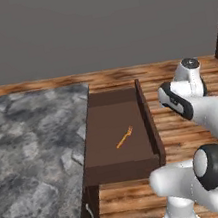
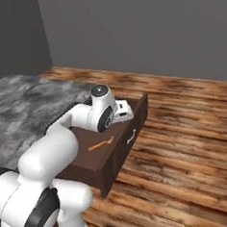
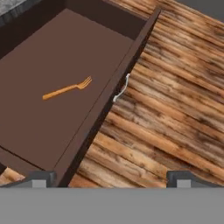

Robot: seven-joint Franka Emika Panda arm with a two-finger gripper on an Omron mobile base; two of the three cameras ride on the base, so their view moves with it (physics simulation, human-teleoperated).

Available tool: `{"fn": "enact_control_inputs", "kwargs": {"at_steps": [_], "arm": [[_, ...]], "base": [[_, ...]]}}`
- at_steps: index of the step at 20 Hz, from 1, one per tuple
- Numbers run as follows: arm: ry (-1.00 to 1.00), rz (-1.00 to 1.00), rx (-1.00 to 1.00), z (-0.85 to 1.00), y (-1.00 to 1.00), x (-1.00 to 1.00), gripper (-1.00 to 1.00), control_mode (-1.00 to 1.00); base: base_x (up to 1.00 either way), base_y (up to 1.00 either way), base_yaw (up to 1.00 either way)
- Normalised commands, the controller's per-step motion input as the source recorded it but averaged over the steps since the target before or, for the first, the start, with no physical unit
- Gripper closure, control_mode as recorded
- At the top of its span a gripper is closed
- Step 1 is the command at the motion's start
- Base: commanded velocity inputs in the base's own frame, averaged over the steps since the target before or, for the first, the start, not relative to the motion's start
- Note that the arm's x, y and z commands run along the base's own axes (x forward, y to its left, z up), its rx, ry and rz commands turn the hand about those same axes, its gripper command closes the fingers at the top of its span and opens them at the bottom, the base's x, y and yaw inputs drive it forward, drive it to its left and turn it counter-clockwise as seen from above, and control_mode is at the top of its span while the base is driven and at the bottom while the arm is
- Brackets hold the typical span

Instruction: Organize the utensils by type. Pick up the wooden spoons from the counter and place them in the open cabinet. Then pick up the metallic utensils from the counter and place them in the open drawer.

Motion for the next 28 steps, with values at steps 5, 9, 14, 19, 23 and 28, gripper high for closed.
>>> {"fn": "enact_control_inputs", "kwargs": {"at_steps": [5, 9, 14, 19, 23, 28], "arm": [[0.00, 0.00, 0.00, 0.00, 0.00, 0.00, -1.00, 1.00], [0.00, 0.00, 0.00, 0.00, 0.00, 0.00, -1.00, 1.00], [0.00, 0.00, 0.00, 0.00, 0.00, 0.00, -1.00, 1.00], [0.00, 0.00, 0.00, 0.00, 0.00, 0.00, -1.00, 1.00], [0.00, 0.00, 0.00, 0.00, 0.00, 0.00, -1.00, 1.00], [0.00, 0.00, 0.00, 0.00, 0.00, 0.00, -1.00, 1.00]], "base": [[0.00, -0.10, -1.00], [0.00, -0.16, -1.00], [0.00, -0.19, -1.00], [0.17, -0.08, -0.92], [1.00, 0.01, -0.05], [1.00, 0.00, 0.04]]}}
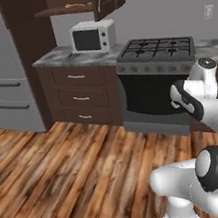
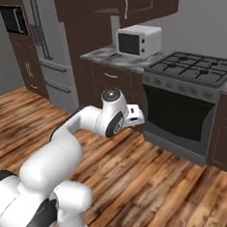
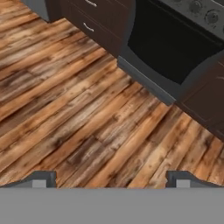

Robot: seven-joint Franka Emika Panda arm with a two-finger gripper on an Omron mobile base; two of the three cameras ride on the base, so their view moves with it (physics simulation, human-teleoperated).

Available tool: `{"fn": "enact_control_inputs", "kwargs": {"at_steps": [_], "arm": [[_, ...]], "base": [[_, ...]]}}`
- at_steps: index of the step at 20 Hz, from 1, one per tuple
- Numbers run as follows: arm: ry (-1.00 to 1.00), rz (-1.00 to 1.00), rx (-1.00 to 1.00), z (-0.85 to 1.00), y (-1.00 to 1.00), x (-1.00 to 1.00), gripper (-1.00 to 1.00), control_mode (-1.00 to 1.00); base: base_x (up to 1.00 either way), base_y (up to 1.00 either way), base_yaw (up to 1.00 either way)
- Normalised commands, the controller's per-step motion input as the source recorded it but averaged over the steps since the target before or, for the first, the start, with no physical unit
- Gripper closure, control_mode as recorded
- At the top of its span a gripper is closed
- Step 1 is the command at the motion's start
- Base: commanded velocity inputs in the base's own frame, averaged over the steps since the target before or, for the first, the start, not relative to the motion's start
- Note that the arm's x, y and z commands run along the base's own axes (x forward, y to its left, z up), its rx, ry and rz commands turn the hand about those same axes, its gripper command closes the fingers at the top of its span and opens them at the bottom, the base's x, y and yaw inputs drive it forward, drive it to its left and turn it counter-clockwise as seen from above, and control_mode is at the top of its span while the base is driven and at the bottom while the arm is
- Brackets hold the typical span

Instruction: Organize the utensils by type. Pick up the wooden spoons from the counter and place them in the open cabinet. Then pick up the metallic utensils from the counter and place them in the open drawer.

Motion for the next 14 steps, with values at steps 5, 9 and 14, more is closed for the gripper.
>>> {"fn": "enact_control_inputs", "kwargs": {"at_steps": [5, 9, 14], "arm": [[0.00, 0.00, 0.00, 0.00, 0.00, 0.00, -1.00, 1.00], [0.00, 0.00, 0.00, 0.00, 0.00, 0.00, -1.00, 1.00], [0.00, 0.00, 0.00, 0.00, 0.00, 0.00, -1.00, 1.00]], "base": [[1.00, 0.03, 0.07], [1.00, 0.08, 0.28], [1.00, 0.14, 0.30]]}}
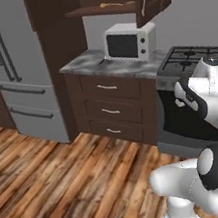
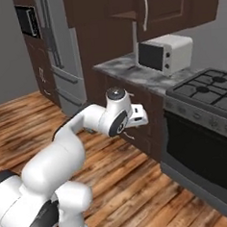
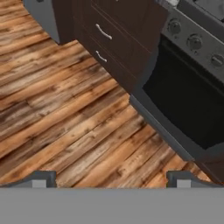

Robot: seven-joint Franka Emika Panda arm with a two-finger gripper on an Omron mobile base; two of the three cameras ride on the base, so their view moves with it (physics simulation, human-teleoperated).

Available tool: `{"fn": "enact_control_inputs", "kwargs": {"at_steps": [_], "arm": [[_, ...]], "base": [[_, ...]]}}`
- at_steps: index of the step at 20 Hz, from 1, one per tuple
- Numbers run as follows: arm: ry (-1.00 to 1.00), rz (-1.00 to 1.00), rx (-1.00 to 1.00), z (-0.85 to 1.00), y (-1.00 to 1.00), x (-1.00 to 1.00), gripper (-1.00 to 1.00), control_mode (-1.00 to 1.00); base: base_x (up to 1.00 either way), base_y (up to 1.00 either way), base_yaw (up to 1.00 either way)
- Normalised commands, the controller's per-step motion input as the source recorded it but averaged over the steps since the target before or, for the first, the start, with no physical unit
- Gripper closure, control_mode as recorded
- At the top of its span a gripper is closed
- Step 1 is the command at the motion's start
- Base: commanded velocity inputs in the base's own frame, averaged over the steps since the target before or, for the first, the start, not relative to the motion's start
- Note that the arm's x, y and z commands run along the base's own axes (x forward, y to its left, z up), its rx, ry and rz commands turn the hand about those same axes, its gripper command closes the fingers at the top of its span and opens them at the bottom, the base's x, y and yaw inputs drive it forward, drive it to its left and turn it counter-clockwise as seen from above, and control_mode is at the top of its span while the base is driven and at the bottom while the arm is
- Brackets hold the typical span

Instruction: Organize the utensils by type. Pick up the wooden spoons from the counter and place them in the open cabinet. Then pick up the metallic utensils from the counter and place them in the open drawer.

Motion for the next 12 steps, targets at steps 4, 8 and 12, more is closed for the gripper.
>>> {"fn": "enact_control_inputs", "kwargs": {"at_steps": [4, 8, 12], "arm": [[0.00, 0.00, 0.00, 0.00, 0.00, 0.00, -1.00, 1.00], [0.00, 0.00, 0.00, 0.00, 0.00, 0.00, -1.00, 1.00], [0.00, 0.00, 0.00, 0.00, 0.00, 0.00, -1.00, 1.00]], "base": [[1.00, 0.36, 0.07], [1.00, 0.47, -0.05], [1.00, 0.51, -0.35]]}}
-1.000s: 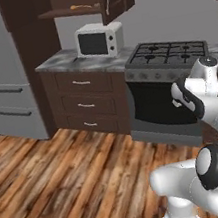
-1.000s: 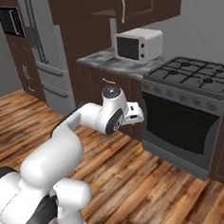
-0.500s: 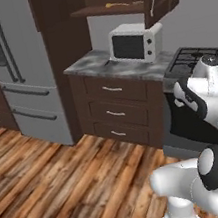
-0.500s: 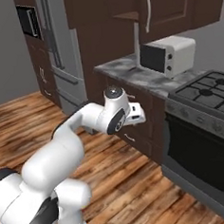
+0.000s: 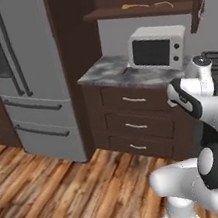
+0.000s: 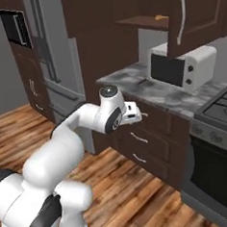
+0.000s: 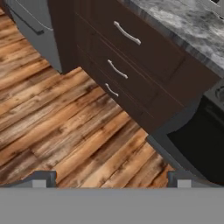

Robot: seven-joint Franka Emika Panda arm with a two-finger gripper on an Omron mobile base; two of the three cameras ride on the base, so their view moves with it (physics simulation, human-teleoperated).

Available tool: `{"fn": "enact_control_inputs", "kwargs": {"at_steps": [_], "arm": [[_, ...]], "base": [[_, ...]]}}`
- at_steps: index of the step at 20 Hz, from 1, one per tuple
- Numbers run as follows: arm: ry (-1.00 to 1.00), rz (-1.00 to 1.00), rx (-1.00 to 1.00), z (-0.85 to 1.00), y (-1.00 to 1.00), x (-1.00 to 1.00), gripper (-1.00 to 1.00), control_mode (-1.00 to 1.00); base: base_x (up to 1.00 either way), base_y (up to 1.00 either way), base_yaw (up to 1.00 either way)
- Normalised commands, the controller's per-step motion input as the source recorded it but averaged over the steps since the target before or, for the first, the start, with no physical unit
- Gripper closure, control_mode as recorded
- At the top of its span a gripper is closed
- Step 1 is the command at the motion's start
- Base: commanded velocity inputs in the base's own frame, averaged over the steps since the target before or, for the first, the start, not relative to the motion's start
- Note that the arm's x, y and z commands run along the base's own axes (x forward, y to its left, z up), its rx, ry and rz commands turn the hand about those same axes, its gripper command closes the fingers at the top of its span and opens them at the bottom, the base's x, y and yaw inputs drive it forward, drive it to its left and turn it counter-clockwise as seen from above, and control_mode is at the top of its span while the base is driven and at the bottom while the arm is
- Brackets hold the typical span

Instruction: Organize the utensils by type. Pick up the wooden spoons from the counter and place them in the open cabinet. Then pick up the metallic utensils from the counter and place them in the open drawer.

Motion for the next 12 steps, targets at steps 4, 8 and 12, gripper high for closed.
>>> {"fn": "enact_control_inputs", "kwargs": {"at_steps": [4, 8, 12], "arm": [[0.00, 0.00, 0.00, 0.00, 0.00, 0.00, -1.00, 1.00], [0.00, 0.00, 0.00, 0.00, 0.00, 0.00, -1.00, 1.00], [0.00, 0.00, 0.00, 0.00, 0.00, 0.00, -1.00, 1.00]], "base": [[1.00, 0.53, -0.37], [0.80, 0.51, -0.63], [0.80, 0.52, -0.61]]}}
